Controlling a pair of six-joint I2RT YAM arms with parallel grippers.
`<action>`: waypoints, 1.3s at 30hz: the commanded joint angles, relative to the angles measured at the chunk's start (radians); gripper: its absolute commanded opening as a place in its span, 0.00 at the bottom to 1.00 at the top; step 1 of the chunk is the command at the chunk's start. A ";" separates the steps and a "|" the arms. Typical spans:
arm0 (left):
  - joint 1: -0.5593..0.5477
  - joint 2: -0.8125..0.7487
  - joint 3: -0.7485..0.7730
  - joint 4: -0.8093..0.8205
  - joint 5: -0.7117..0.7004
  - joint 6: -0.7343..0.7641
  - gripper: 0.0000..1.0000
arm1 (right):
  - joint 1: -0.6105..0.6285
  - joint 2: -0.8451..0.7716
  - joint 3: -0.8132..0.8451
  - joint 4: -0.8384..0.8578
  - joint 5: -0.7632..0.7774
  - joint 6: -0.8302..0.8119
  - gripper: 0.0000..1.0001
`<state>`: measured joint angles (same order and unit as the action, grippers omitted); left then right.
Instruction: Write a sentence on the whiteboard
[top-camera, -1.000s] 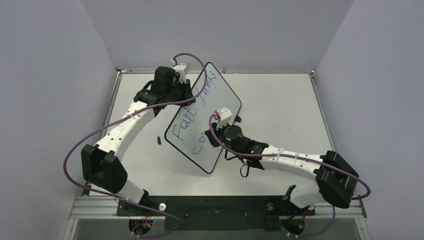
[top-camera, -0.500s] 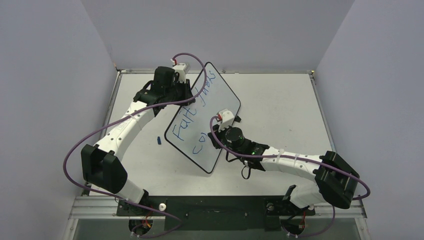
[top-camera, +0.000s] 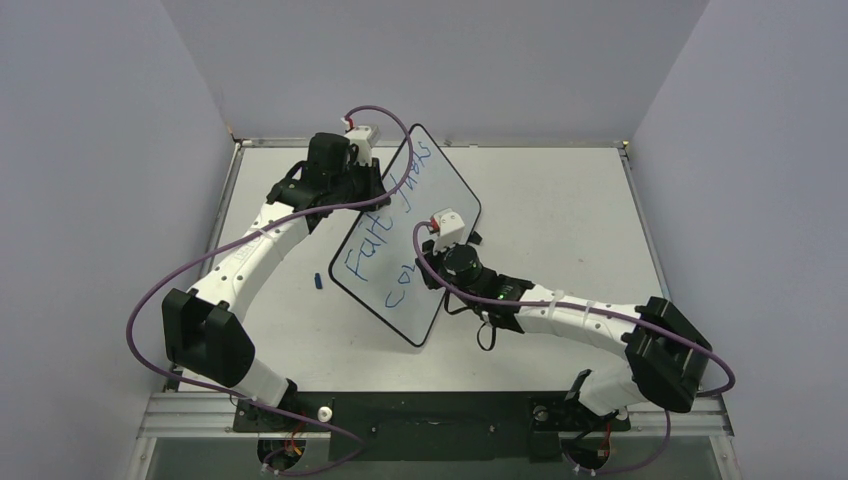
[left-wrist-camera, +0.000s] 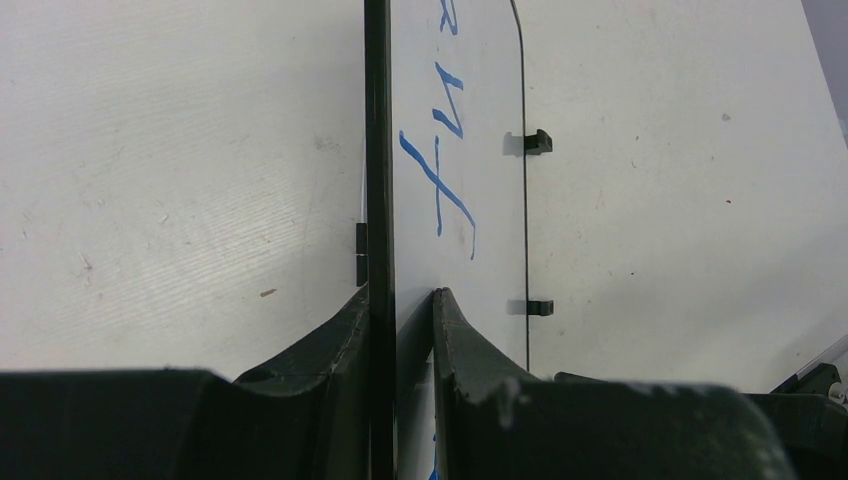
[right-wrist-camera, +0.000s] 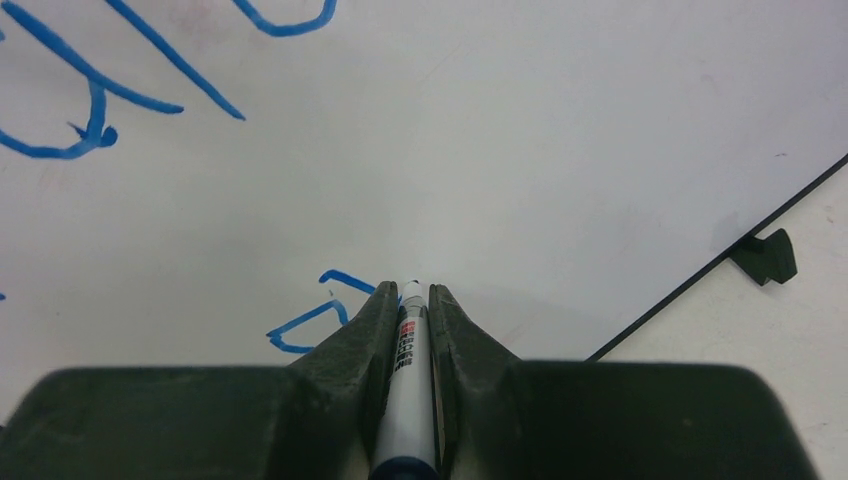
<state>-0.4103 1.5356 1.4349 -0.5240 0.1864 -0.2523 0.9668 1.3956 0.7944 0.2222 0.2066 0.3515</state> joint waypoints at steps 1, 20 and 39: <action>0.007 -0.025 0.031 0.057 -0.111 0.100 0.00 | -0.010 0.041 0.076 -0.006 0.010 0.004 0.00; 0.007 -0.025 0.030 0.055 -0.110 0.101 0.00 | -0.016 0.054 0.151 -0.021 -0.027 0.005 0.00; 0.007 -0.026 0.030 0.056 -0.112 0.101 0.00 | -0.017 0.039 0.110 -0.020 -0.028 0.007 0.00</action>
<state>-0.4103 1.5352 1.4349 -0.5201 0.1860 -0.2516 0.9485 1.4384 0.9127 0.1638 0.2031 0.3481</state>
